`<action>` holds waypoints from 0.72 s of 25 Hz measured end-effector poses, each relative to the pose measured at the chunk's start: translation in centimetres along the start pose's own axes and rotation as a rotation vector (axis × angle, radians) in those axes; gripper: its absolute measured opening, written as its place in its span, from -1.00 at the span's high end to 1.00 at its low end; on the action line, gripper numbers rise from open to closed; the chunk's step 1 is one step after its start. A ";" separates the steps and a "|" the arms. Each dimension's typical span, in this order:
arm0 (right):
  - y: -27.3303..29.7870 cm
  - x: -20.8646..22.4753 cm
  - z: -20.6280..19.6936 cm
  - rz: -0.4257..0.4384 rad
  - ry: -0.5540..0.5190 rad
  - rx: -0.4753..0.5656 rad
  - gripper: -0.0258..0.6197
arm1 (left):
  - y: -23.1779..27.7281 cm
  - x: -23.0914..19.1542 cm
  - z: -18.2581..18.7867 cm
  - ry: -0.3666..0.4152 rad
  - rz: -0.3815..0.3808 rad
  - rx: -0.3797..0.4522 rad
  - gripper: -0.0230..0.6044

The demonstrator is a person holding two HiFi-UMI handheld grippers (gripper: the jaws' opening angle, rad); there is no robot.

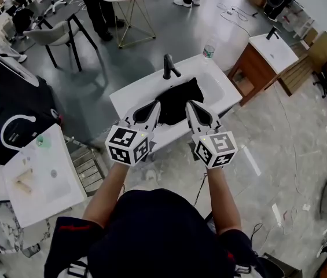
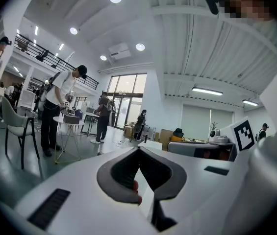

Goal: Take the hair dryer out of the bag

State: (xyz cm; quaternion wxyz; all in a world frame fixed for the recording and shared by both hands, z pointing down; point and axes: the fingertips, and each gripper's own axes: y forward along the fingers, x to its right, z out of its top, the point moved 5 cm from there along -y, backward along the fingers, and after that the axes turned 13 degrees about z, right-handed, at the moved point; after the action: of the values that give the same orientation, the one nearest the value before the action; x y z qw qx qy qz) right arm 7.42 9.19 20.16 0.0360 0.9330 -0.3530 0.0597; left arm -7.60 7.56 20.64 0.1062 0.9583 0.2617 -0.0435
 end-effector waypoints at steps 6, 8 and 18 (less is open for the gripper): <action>2.7 1.5 0.0 -0.033 0.009 -0.014 0.82 | 2.7 -2.3 0.5 -0.006 -0.037 -0.008 0.89; 3.6 1.8 -0.2 -0.042 0.016 -0.020 0.82 | 3.4 -2.9 0.5 -0.010 -0.047 -0.013 0.89; 6.7 2.2 -2.0 -0.059 0.023 -0.076 0.82 | 5.4 -5.9 -0.8 -0.037 -0.067 -0.048 0.89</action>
State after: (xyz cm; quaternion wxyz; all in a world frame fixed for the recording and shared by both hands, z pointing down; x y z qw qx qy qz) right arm 4.42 3.01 22.60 0.0773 0.9402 -0.3271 0.0559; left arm -9.90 0.29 23.20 0.1327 0.9451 0.2927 -0.0583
